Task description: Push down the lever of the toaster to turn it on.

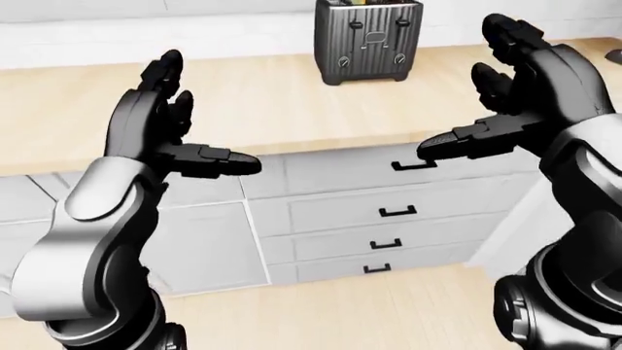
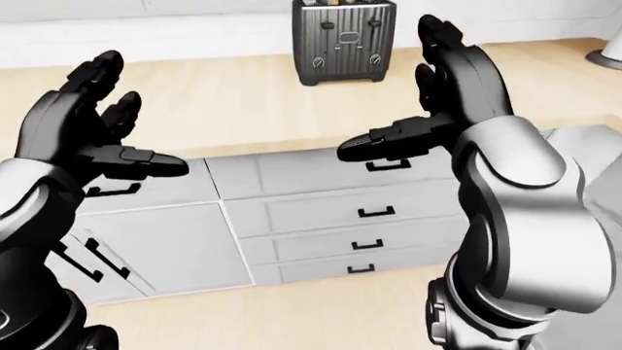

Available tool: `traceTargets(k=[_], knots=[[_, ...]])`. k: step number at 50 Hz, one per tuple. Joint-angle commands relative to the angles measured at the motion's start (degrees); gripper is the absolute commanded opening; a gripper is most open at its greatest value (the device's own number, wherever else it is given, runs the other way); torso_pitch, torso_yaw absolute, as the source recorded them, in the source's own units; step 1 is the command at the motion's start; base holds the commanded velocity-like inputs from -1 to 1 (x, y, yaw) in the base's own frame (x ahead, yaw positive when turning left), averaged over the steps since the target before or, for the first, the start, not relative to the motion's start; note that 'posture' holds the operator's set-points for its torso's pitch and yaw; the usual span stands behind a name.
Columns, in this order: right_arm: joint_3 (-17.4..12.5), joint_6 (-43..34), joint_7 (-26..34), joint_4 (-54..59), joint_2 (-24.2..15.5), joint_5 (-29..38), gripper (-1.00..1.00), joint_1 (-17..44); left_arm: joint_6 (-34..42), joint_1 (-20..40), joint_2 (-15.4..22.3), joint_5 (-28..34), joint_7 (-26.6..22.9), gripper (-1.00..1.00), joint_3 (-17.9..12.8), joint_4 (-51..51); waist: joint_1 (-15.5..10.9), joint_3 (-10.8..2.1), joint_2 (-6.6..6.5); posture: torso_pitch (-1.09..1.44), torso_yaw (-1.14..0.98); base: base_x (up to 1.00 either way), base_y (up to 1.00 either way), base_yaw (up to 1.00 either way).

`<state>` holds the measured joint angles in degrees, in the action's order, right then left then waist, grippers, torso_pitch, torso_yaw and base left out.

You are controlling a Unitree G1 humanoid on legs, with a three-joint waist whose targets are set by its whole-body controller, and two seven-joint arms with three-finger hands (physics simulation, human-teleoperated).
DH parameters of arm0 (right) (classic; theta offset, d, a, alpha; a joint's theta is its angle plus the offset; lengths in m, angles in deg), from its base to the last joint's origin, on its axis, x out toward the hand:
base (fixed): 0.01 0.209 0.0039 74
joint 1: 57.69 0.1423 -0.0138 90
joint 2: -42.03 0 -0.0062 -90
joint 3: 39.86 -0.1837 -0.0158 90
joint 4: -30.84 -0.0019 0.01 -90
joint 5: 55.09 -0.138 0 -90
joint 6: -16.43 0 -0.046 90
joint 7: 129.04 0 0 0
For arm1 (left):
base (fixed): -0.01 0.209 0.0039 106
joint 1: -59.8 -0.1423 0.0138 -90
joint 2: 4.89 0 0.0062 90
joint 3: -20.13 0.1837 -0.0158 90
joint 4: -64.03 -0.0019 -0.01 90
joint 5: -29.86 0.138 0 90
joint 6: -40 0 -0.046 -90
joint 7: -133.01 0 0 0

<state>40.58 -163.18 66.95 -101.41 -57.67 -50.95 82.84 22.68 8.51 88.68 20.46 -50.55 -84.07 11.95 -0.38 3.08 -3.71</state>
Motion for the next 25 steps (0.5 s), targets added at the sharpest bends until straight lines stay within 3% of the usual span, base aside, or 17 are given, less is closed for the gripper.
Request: traceTargets(k=[1,3,8,10,11,13,14,15,20,23,24,25], knots=[[-1.11,0.52,-0.18,-0.06,-1.28,0.69,1.0,2.12,-0.48,2.4,0.43,-0.42,-0.22,1.0,0.21,1.16,0.39,-1.36,-0.31,0.0,0.0,0.2,0.0,0.0],[-1.21,0.71,-0.08,0.17,-1.29,0.76,1.0,2.07,-0.39,2.54,0.51,-0.48,-0.25,1.0,0.02,1.14,0.38,-1.82,0.59,0.0,0.0,0.2,0.0,0.0],[-0.78,0.92,-0.15,0.51,-1.02,1.05,1.0,2.07,0.64,2.96,0.85,-1.14,-0.36,1.0,-0.91,1.96,-0.06,-1.58,3.08,0.0,0.0,0.2,0.0,0.0],[-0.66,1.31,-0.2,0.86,-0.77,1.2,1.0,1.95,1.26,3.0,0.95,-1.49,-0.25,1.0,-1.17,2.75,-0.39,-1.55,5.17,0.0,0.0,0.19,0.0,0.0],[-0.62,1.51,-0.23,0.94,-0.64,1.27,1.0,1.79,1.45,2.95,0.98,-1.64,-0.22,1.0,-1.25,3.06,-0.52,-1.99,6.92,0.0,0.0,0.2,0.0,0.0],[-0.53,1.68,-0.26,1.02,-0.52,1.42,1.0,1.55,0.93,2.71,1.08,-1.7,-0.15,1.0,-1.18,2.79,-0.05,-1.61,6.09,0.0,0.0,0.2,0.0,0.0],[-0.49,1.44,-0.21,0.88,-0.54,1.47,1.0,1.66,0.59,2.62,1.1,-1.72,-0.11,1.0,-1.18,2.45,-0.32,-1.28,6.87,0.0,0.0,0.19,0.0,0.0],[-0.47,1.19,-0.13,0.74,-0.63,1.5,1.0,1.81,0.46,2.58,1.12,-1.74,-0.04,1.0,-1.13,2.28,-0.06,-1.4,6.64,0.0,0.0,0.2,0.0,0.0],[-0.75,1.86,0.03,0.71,-0.36,1.66,1.0,0.93,0.26,2.45,0.94,-1.79,0.34,1.0,-0.62,2.18,0.24,-0.67,4.17,0.0,0.0,0.2,0.0,0.0],[-0.73,1.75,0.2,1.0,-0.53,1.69,1.0,1.39,1.31,2.67,0.92,-2.13,0.41,1.0,-0.9,3.12,0.79,-1.0,1.49,0.0,0.0,0.2,0.0,0.0],[-0.52,1.86,0.13,1.11,-0.42,1.75,1.0,1.43,1.19,2.66,0.94,-2.13,0.45,1.0,-0.89,2.97,1.04,-1.7,-0.24,0.0,0.0,0.2,0.0,0.0],[-0.43,1.86,0.15,1.23,-0.39,1.76,1.0,1.58,1.07,2.65,1.0,-2.13,0.47,1.0,-0.84,2.85,1.39,-2.42,-0.55,0.0,0.0,0.2,0.0,0.0]])
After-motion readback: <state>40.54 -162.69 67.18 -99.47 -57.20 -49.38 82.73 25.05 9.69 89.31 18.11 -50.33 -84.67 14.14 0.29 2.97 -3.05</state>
